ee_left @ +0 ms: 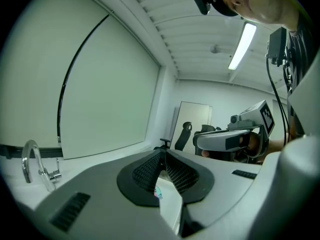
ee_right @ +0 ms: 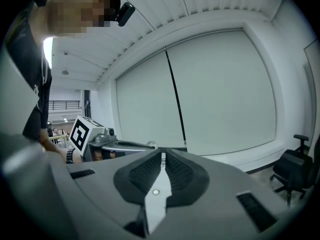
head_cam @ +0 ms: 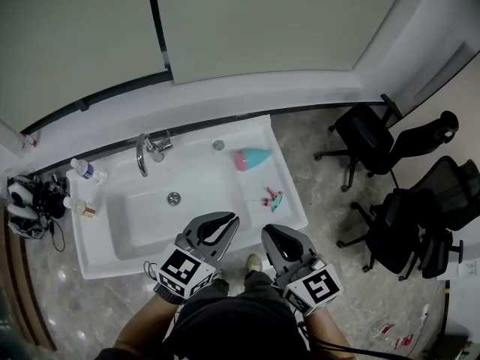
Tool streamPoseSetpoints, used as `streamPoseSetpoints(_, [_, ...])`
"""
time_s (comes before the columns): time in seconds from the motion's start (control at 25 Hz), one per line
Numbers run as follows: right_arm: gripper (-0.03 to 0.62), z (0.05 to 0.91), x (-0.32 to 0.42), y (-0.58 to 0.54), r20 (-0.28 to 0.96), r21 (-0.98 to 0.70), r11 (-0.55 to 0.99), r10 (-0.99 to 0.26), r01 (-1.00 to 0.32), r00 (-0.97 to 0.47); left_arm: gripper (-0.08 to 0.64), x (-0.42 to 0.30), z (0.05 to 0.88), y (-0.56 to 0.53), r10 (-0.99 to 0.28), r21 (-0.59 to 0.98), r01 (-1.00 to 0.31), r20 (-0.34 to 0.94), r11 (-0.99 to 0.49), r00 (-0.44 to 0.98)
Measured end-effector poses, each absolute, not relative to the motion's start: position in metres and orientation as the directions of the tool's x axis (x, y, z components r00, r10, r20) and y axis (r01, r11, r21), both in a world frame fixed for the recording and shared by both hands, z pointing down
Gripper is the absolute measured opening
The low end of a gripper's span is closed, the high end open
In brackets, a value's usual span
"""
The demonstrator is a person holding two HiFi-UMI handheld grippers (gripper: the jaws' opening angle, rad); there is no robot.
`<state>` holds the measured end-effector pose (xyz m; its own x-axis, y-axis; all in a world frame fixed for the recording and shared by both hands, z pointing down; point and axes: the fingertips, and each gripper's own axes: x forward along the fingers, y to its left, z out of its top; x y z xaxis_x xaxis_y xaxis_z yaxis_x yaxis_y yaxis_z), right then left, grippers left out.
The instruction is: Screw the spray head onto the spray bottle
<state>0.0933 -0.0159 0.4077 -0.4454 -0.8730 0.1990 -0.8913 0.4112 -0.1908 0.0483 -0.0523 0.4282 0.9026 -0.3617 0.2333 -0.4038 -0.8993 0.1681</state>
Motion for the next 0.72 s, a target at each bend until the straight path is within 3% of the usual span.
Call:
streamPoseSetpoints(0.24, [0.007, 0.437, 0.133, -0.069, 0.226, -0.202, 0.432, -0.853, -0.879, -0.471, 0.032, 0.095, 0.467, -0.11, -0.353, 0.158, -0.415, 0.314, -0.896, 0.881])
streamPoseSetpoints(0.36, [0.04, 0.472, 0.158, -0.085, 0.298, -0.227, 0.425, -0.826, -0.876, -0.478, 0.092, 0.119, 0.505, -0.137, -0.337, 0.143, -0.42, 0.396, -0.896, 0.854])
streamPoseSetpoints(0.72, [0.078, 0.598, 0.223, -0.114, 0.521, -0.352, 0.301, -0.724, -0.886, -0.453, 0.172, 0.188, 0.618, -0.24, -0.272, 0.017, -0.361, 0.624, -0.932, 0.732])
